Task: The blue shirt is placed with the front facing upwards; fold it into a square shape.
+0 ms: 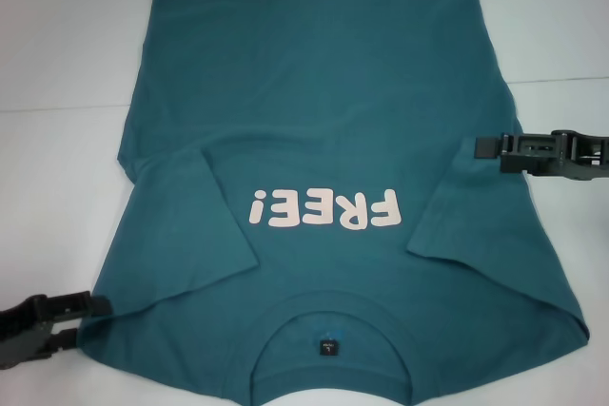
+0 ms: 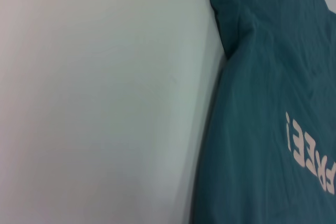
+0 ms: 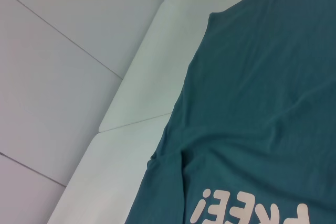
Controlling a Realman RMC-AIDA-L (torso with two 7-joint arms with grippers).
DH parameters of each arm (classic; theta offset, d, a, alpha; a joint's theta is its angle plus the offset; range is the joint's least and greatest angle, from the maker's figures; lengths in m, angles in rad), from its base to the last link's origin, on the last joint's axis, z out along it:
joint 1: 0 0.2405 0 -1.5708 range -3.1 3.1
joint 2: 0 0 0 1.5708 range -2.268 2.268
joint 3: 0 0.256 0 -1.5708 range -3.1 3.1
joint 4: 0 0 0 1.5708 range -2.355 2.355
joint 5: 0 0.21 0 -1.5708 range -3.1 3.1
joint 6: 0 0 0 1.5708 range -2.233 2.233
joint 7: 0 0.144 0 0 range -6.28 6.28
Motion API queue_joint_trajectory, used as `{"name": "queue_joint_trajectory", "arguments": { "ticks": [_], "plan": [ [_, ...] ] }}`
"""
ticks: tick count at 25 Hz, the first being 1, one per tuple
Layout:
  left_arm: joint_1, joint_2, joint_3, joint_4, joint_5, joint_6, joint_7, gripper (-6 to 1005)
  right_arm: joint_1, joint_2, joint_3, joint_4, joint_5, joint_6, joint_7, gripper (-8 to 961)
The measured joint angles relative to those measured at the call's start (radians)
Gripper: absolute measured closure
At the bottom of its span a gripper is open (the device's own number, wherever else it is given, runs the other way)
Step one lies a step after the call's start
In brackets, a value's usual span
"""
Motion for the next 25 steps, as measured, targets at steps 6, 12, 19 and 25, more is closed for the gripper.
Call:
{"name": "queue_joint_trajectory", "arguments": {
  "ticks": [6, 12, 19, 25],
  "plan": [
    [-0.020, -0.001, 0.016, -0.016, -0.006, 0.002, -0.004, 234, 0.002, 0.001, 0.000, 0.000, 0.000, 0.001, -0.002, 9],
    [-0.043, -0.001, 0.017, -0.023, -0.001, -0.010, -0.031, 233, -0.001, 0.001, 0.000, 0.000, 0.000, 0.001, -0.002, 9],
    [-0.051, 0.004, 0.024, -0.014, 0.000, -0.021, -0.080, 233, -0.004, 0.000, 0.001, 0.000, 0.000, -0.003, -0.002, 9],
    [-0.050, 0.006, 0.035, -0.009, 0.015, -0.025, -0.105, 234, -0.005, -0.001, 0.002, 0.000, 0.000, -0.003, -0.001, 8]
  ]
}}
